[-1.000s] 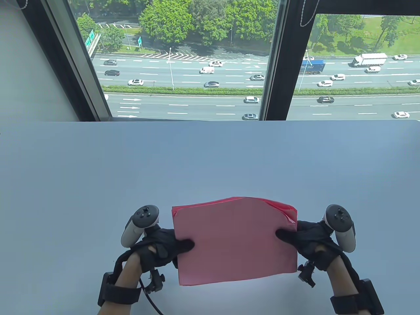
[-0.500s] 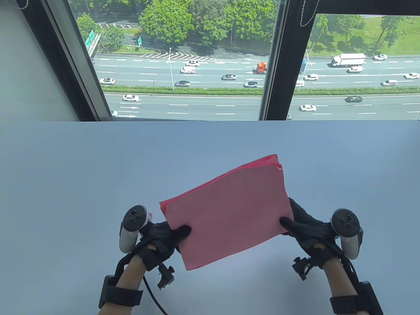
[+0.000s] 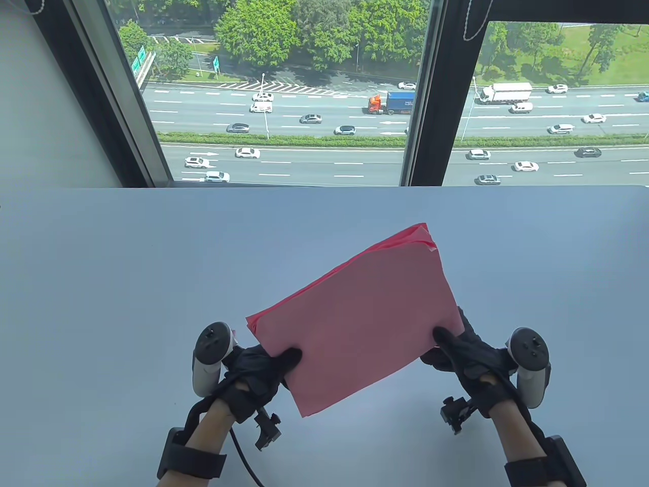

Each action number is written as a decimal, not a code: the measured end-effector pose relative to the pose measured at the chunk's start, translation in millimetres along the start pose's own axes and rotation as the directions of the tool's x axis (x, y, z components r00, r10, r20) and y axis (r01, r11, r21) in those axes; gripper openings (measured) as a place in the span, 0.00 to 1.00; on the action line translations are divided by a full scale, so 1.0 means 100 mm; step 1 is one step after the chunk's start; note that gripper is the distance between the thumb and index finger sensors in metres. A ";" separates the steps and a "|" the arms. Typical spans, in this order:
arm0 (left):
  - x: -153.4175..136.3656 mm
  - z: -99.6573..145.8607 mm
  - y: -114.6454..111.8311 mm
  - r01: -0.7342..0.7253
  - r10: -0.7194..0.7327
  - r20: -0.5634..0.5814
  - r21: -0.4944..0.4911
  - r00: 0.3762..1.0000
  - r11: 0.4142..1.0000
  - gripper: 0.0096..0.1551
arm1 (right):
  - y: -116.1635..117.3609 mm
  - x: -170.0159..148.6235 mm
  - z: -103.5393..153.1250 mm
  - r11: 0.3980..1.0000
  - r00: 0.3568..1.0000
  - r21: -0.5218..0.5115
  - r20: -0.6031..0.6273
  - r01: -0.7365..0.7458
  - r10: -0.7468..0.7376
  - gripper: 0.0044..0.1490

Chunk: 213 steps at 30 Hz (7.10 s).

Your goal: Clip paper with binder clip (Left hand to clip)

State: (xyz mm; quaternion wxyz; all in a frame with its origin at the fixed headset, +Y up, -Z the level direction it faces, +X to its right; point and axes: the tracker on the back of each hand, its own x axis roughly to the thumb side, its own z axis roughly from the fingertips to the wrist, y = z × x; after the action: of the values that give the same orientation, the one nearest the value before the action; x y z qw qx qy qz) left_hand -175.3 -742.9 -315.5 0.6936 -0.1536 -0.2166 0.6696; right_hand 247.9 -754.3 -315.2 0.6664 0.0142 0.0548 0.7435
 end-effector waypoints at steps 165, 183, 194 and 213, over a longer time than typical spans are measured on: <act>0.04 0.29 0.69 -0.040 -0.012 0.091 0.551 0.996 0.834 0.41 | 0.62 -0.06 0.02 0.745 0.926 0.573 0.068 -0.340 0.370 0.26; 0.04 0.28 0.65 0.050 -0.069 0.019 0.506 0.997 0.861 0.49 | 0.54 -0.05 -0.02 0.791 0.921 0.497 0.049 -0.358 0.387 0.26; 0.21 0.21 0.33 0.528 -0.537 -0.097 0.392 0.838 0.753 0.47 | 0.43 -0.13 -0.07 0.852 0.919 0.430 -0.112 -0.299 0.379 0.27; 0.22 0.17 0.17 0.875 -0.823 -0.300 0.180 0.483 0.449 0.53 | 0.32 0.08 0.02 0.862 0.878 0.172 0.045 -0.478 0.477 0.45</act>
State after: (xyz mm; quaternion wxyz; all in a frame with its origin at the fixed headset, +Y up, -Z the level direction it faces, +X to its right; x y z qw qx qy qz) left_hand -198.3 -721.4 -307.0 0.9653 0.0304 -0.0972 0.2404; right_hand 215.8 -750.0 -310.9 0.4577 0.0872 0.1153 0.8773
